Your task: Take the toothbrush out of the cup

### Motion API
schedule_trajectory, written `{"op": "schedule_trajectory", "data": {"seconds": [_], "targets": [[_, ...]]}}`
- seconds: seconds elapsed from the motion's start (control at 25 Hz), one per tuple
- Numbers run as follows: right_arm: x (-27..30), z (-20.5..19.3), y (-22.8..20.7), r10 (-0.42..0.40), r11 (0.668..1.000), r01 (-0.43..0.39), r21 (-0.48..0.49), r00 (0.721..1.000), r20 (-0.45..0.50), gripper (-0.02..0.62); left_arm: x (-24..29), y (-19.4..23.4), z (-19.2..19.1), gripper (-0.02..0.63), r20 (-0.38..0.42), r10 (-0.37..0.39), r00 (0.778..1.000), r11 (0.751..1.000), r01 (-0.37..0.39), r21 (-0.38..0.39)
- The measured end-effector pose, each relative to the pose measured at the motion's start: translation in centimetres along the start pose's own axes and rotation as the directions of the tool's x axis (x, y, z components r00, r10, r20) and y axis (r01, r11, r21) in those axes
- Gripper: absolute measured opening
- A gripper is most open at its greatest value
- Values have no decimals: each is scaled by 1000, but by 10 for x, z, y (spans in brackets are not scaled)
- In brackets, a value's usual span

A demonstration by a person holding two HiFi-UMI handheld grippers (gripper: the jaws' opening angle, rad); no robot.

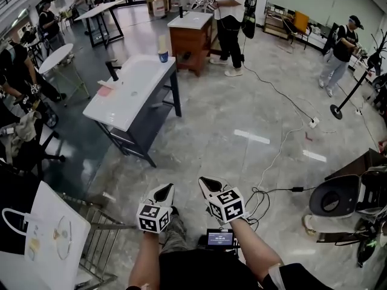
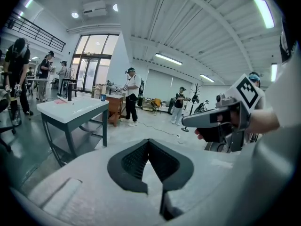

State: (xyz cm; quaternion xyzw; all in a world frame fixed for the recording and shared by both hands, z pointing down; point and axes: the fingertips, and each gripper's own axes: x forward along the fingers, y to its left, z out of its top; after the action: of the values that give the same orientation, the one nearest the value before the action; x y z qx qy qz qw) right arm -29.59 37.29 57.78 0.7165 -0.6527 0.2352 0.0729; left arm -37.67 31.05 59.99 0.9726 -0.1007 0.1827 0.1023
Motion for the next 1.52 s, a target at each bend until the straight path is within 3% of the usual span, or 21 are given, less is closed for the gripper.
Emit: {"op": "schedule_trajectory", "data": {"seconds": [0.32,0.72,0.92,1.2,1.52], "targets": [[63,29,-39,-45,999,46,13,999,-17,9,62,52,25,9,-4,-52,999,999,52,-2],[172,117,-82,-142,989,142,41,990,1,9,142,161,103,9,-3,-147,989,988,147,51],[216,142,-90,-158,987,158,35,987,-10,9,164,201,123,9,-4,-173,985,983,173,60],[253,158,-107,-163,986,164,34,986,-32,9,192,235,126,9,-23,-167,986,986,168,22],[283,170,-148,-142,989,143,39,989,-30,9,239,248,140,9,-34,-164,986,986,165,35]]}}
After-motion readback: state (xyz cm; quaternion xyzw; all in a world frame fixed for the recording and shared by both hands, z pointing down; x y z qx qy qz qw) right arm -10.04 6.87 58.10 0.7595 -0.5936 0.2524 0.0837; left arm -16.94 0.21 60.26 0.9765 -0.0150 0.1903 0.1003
